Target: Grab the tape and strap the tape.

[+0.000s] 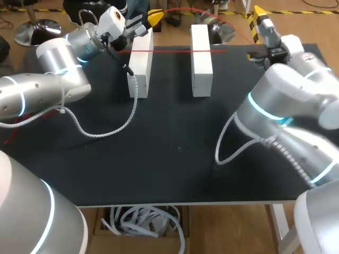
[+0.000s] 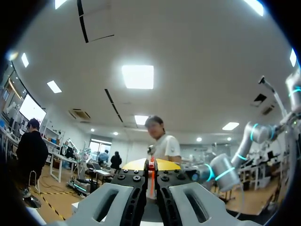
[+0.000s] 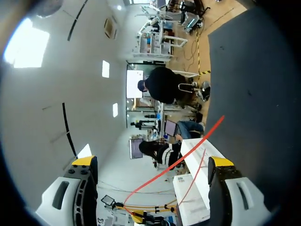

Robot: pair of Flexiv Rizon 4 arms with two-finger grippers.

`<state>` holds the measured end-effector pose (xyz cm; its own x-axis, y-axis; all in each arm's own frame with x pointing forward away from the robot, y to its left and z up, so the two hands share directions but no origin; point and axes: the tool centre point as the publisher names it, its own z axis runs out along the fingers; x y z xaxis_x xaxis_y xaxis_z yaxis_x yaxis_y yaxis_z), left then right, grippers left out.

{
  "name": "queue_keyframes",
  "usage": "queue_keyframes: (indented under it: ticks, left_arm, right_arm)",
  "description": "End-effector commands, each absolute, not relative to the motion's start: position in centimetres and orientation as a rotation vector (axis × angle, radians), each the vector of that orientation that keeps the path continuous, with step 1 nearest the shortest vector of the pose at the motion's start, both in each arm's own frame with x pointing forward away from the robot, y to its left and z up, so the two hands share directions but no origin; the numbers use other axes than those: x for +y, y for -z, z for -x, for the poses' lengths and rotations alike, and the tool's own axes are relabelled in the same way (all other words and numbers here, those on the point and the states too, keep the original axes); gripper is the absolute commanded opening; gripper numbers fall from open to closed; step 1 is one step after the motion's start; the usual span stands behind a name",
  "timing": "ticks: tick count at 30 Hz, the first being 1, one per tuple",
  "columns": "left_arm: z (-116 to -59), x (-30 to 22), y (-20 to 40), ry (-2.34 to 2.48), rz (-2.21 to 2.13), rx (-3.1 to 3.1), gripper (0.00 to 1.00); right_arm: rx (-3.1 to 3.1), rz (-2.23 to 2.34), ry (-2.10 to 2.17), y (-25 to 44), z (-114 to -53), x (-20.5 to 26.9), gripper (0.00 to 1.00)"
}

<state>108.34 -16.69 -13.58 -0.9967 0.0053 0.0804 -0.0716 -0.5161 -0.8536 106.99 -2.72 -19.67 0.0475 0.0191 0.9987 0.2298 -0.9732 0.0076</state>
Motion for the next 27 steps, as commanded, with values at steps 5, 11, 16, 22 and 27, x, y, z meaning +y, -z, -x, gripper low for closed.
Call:
queue_keyframes:
  ticks: [5,11,16,22,27]
  left_arm:
    - [-108.2,-16.7,13.5,-2.697,-0.109,-1.524,0.0]
    - [-108.2,-16.7,13.5,-2.697,-0.109,-1.524,0.0]
    - [-108.2,-16.7,13.5,-2.697,-0.109,-1.524,0.0]
    - [-108.2,-16.7,13.5,-2.697,-0.109,-1.524,0.0]
    - [-108.2,-16.7,13.5,-2.697,-0.109,-1.524,0.0]
  right_arm:
    - [0.21,2.022,2.499,19.6,-107.8,-2.7,1.0]
    - [0.082,2.025,2.449,19.6,-108.7,-2.7,1.0]
    - [0.035,1.94,2.397,19.9,-109.0,-1.7,1.0]
    - [0.079,1.923,2.306,20.0,-108.3,-1.0,1.0]
    - [0.097,2.01,2.238,20.8,-107.1,-0.9,1.0]
